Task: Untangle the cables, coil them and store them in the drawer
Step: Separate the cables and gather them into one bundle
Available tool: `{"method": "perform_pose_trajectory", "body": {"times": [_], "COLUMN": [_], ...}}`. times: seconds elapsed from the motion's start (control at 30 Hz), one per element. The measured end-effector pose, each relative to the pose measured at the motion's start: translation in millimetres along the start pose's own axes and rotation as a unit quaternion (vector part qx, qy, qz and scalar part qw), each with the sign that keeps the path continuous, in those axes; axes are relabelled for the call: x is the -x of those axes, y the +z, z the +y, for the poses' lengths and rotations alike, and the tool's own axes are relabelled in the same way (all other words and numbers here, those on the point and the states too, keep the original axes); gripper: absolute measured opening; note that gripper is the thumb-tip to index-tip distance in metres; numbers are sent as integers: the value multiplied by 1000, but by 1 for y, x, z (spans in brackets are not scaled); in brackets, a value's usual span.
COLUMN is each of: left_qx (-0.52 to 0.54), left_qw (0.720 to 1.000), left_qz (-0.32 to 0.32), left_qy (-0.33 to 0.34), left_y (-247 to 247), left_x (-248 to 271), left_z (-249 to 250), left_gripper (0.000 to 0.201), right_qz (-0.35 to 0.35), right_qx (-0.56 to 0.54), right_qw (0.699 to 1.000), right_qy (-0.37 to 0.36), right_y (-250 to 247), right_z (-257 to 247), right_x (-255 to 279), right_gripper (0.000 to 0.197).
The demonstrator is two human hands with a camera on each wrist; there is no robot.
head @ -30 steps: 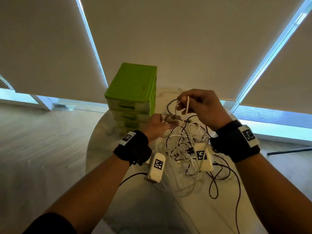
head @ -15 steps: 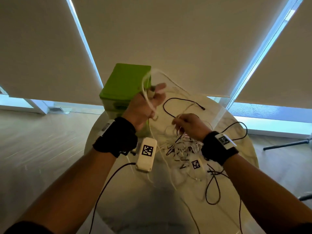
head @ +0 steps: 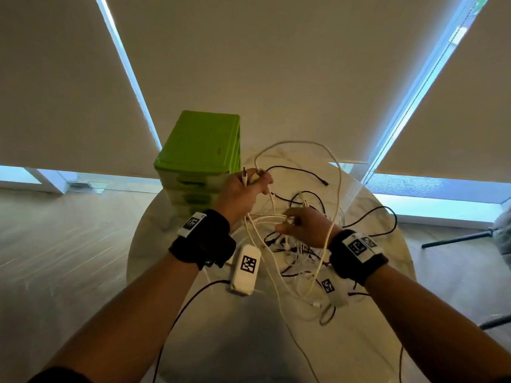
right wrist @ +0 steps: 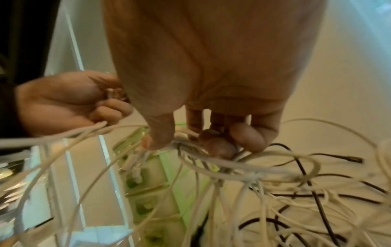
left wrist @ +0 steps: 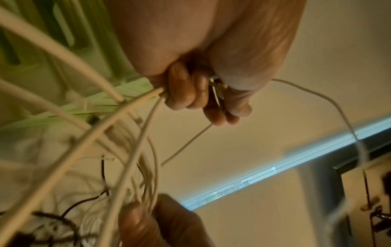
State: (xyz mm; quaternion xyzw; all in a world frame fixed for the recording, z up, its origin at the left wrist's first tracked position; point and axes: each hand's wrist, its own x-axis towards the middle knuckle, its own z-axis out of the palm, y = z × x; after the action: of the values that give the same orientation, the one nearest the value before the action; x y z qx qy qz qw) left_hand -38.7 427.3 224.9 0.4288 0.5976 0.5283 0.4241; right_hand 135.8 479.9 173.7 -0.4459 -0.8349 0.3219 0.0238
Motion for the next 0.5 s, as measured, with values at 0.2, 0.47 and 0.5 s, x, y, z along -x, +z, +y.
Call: {"method": "perform_pose_trajectory", "body": {"times": [0.2, 0.47, 0.5], "left_qx": [99, 185, 196], "left_qw": [989, 981, 980], "left_qz": [103, -29, -23], "left_qy": [26, 48, 39], "left_y": [-20, -3, -3], "left_x": [-6, -5, -5], "left_z": [0, 14, 12], "left_gripper": [28, 25, 25], "right_qz": [68, 66, 77], "right_qx": [-104, -69, -66], "right_qw": [992, 990, 989], "right_qy": [33, -101, -107], "right_y": [-24, -42, -43], "right_z": [16, -55, -60], "right_x": [-8, -14, -15], "right_gripper": [21, 21, 20]}}
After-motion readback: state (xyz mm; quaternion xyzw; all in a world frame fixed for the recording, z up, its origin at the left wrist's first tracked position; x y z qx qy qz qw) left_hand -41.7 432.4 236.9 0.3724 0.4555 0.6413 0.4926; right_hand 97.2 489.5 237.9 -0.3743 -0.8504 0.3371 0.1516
